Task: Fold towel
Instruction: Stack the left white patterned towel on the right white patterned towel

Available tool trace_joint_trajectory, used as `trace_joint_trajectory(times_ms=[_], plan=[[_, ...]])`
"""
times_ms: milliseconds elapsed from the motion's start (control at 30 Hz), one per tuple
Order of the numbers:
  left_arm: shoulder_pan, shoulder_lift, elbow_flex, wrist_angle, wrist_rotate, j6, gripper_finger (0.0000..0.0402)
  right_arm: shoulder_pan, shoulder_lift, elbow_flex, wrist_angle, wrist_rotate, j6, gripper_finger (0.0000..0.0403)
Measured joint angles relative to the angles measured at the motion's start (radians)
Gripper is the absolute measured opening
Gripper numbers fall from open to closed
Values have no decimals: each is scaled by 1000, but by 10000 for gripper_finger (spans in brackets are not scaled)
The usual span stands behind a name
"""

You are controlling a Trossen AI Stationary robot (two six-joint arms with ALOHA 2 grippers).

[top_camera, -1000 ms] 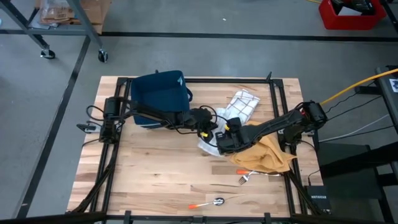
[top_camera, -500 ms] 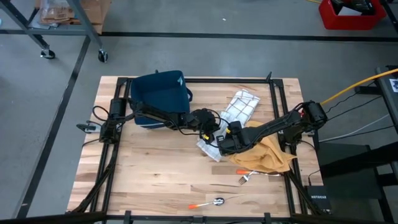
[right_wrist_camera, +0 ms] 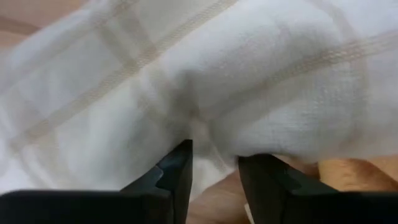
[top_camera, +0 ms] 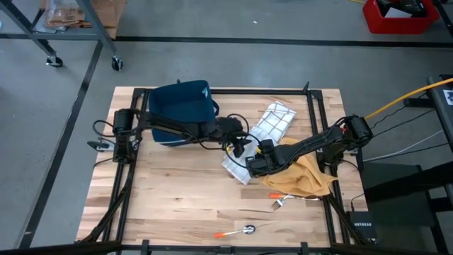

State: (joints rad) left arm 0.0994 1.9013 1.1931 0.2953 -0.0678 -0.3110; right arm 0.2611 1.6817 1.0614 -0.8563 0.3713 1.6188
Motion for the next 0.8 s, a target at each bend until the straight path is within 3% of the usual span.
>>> trace_joint_trajectory(times_ms=[333, 800], plan=[[1, -12, 0, -219, 65, -69, 164, 0, 0, 2, 10, -103, 0, 127], [66, 51, 0, -188, 71, -97, 164, 0, 1, 2, 123, -110, 0, 127]])
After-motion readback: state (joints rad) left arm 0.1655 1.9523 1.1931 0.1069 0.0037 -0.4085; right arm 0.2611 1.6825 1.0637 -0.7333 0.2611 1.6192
